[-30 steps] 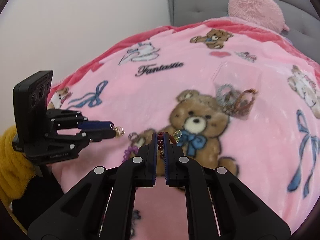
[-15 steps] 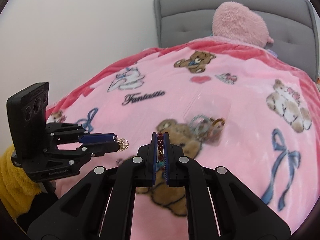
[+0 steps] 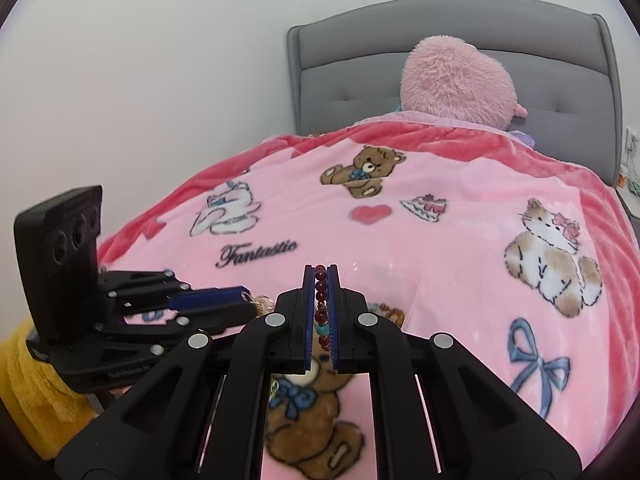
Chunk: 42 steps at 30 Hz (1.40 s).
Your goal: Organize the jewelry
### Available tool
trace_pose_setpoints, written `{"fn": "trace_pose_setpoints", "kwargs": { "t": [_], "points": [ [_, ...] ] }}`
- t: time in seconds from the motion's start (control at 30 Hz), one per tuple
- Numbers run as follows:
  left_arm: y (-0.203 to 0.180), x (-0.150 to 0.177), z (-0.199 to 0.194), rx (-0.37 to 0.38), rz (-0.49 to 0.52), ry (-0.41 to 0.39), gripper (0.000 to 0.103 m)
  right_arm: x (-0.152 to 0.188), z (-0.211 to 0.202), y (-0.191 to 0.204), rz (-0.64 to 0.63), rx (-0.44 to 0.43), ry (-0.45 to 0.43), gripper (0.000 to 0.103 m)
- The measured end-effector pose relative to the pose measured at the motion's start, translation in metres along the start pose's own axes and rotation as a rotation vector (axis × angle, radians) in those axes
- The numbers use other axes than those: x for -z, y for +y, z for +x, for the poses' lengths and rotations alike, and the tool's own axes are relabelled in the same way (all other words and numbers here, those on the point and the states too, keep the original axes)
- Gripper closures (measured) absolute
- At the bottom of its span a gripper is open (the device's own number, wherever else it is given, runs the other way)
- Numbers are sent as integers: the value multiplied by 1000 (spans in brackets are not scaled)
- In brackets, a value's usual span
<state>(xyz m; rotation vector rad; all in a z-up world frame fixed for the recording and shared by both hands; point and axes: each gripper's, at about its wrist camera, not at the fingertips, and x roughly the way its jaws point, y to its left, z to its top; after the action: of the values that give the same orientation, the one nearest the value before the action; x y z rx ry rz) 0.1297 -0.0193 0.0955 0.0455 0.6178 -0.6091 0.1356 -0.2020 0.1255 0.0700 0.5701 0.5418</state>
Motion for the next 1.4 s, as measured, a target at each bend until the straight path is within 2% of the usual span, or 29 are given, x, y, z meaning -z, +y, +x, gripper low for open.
{"fn": "trace_pose_setpoints", "kwargs": {
  "t": [0.27,0.47,0.63,0.73,1.07,1.4],
  "points": [
    [2,-18,28,21,14,16,88,-10,13,-9,-27,56,-12,97],
    [13,-21,55,21,-16,36,88,-5,29,-23,-18,77,24,97],
    [17,-20,72,27,-30,52,88,8,38,-38,27,82,46,97],
    [16,-17,82,18,0,76,88,13,44,-45,45,79,60,97],
    [28,-8,108,-26,-32,109,88,24,63,-49,55,82,95,97],
    [34,4,123,-25,-49,161,88,43,88,-56,80,77,168,97]
  ]
}}
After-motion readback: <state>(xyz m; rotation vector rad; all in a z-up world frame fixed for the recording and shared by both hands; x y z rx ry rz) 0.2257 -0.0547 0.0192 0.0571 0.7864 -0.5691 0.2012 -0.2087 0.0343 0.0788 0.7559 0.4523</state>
